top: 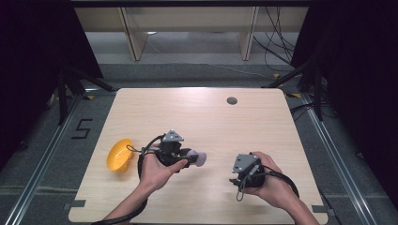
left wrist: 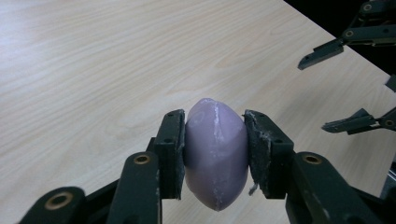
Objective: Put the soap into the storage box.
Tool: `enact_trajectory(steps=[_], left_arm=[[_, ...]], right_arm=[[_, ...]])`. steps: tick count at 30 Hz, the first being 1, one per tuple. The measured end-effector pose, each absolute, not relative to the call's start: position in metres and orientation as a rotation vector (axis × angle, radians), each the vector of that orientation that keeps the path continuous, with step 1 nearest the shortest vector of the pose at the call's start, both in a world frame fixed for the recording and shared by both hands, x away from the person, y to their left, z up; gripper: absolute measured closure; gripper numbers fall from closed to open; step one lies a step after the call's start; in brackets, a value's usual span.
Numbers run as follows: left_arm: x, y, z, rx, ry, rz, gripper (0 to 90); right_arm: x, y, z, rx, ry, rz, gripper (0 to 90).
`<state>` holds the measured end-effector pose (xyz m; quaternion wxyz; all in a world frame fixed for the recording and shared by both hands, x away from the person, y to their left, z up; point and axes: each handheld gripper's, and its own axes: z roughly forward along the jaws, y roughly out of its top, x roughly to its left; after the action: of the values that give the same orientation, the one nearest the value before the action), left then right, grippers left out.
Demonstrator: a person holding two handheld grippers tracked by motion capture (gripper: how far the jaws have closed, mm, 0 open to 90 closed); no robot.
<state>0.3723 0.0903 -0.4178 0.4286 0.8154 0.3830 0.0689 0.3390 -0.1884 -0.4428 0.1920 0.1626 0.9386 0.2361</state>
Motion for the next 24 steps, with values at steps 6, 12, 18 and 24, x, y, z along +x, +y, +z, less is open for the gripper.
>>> enact_trajectory(steps=[6,12,18,24], left_arm=[[0.372,0.096,-0.417,2.040,0.968,0.238,59.5],[0.371,0.102,-0.417,2.063,0.973,0.281,59.5],[0.370,0.109,-0.418,2.092,0.969,0.315,59.5],[0.369,0.116,-0.417,2.094,0.981,0.339,59.5]], right_arm=[[0.335,-0.198,-0.445,0.497,2.637,0.675,29.8],[0.331,-0.205,-0.446,0.541,2.637,0.691,29.9],[0.329,-0.211,-0.450,0.571,2.629,0.702,29.8],[0.330,-0.215,-0.452,0.561,2.630,0.710,29.8]])
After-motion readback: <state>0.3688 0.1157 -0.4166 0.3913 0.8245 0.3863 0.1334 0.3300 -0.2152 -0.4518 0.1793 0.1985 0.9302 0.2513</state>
